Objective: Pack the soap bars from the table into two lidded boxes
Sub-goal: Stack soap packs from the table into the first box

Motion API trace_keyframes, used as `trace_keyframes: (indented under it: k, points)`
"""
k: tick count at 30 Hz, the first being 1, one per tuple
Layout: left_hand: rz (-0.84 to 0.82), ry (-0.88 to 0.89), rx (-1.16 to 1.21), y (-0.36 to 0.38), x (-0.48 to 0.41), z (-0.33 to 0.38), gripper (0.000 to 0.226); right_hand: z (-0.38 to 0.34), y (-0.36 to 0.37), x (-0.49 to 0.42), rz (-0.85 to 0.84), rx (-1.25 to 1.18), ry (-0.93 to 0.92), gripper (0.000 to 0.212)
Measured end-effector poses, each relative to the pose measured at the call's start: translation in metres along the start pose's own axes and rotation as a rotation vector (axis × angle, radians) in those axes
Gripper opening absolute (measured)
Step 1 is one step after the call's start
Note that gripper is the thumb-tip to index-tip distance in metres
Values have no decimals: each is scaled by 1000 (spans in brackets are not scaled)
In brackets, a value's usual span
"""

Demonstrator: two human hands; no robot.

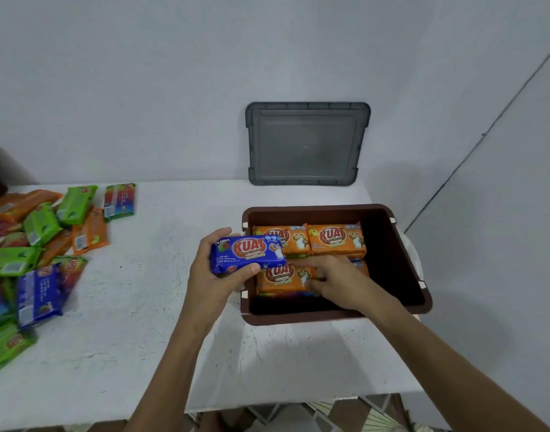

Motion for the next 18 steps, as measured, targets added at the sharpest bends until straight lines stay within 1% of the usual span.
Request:
trace_keyframes:
  k: [2,3,4,5,7,8,10,12,13,15,17,18]
  points:
    - [-4,1,-5,0,0,0,66,-1,-5,2,46,75,-37,45]
    - [-6,4,-7,1,1,1,66,-4,-9,2,94,76,-47,41]
    - [-9,8,-9,1,1,1,67,-8,-16,2,157,27,-43,37]
    - [-13,14,-11,2,1,2,67,-13,-23,3,217,-76,-17,34]
    - [-28,37,-13,5,2,4,65,-23,-33,4,263,-406,66,35]
    - [-41,53,-10,8,2,5,63,-29,-35,5,230,-593,115,38]
    - [-77,79,5,14,3,7,60,-38,-33,9,104,-925,211,45]
    - [-117,110,6,20,4,9,62,-43,-31,12,22,-1137,253,44]
    - [-137,128,-11,23,4,10,63,-44,-32,14,11,-1172,255,41]
    - [-195,162,-89,28,4,11,65,-39,-37,16,18,-1166,258,38]
    - [-269,225,-242,33,4,11,67,-26,-47,20,43,-1117,271,38]
    - [-293,287,-342,33,4,10,68,-18,-53,22,66,-1071,271,38]
Point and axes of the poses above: each hand's wrist, its own x-axis away from the middle knuckle, its own y-axis out of the palm, z = x × y, the point moved 6 cm from there along -x, towards the middle knuckle, and after that the axes turned 14 degrees about z, right-handed, at the moved point
